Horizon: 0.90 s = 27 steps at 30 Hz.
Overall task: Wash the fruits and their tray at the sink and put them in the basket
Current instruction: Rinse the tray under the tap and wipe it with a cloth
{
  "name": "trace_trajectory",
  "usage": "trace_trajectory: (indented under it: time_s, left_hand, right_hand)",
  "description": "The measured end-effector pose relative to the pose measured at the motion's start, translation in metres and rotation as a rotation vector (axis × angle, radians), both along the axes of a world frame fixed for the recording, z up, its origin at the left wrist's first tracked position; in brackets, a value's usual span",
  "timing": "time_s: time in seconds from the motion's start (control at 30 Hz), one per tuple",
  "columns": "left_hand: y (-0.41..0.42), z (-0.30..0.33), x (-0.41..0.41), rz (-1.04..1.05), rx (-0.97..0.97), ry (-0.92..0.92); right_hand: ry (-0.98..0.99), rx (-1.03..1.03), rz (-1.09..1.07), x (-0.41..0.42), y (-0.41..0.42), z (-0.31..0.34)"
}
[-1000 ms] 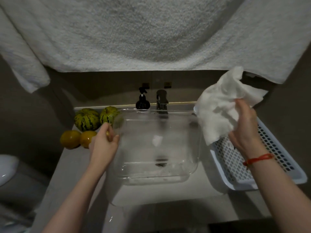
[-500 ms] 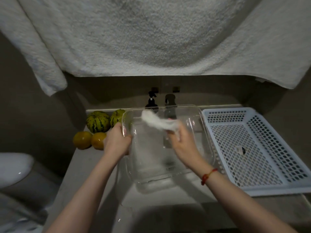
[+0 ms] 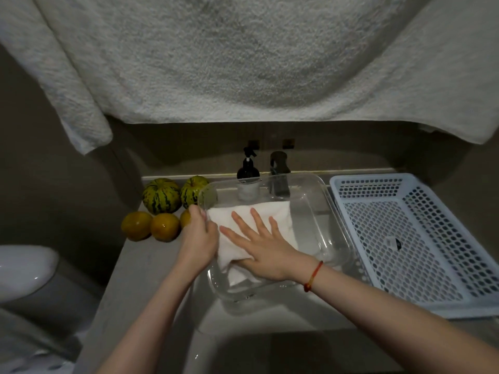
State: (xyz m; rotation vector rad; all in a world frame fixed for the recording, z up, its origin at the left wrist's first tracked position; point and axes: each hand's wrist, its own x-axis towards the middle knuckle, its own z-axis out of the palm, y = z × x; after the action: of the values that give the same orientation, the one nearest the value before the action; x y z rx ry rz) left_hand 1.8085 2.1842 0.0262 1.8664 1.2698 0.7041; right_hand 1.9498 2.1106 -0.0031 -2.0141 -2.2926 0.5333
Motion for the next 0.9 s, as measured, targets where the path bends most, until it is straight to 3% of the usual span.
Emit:
trace_trajectory:
  time_s: [0.23, 0.4, 0.57, 0.73, 0.9]
  left_hand:
    - [-0.004, -0.005, -0.006, -0.006, -0.040, -0.057]
    - [-0.003, 0.000, -0.012, 0.024, -0.128, -0.131]
    - [-0.007, 0.004, -0.008, 0.029, -0.065, -0.096]
    - [-0.012, 0.005, -0.003, 0.086, 0.036, -0.080]
    - [-0.025, 0.010, 0.004, 0.149, 0.309, -0.090]
  right_hand:
    - [-0.172, 0.113, -0.002, 0.006, 0.006, 0.000]
    - [-0.111, 0.049, -0.257, 0.045, -0.009, -0.001]
    - [-0.149, -0.045, -0.393, 0.054, -0.030, -0.005]
    - [0.054, -0.201, -0.547, 0.027, -0.037, -0.005]
    - [0.083, -0.056, -0.566, -0.005, -0.027, 0.000]
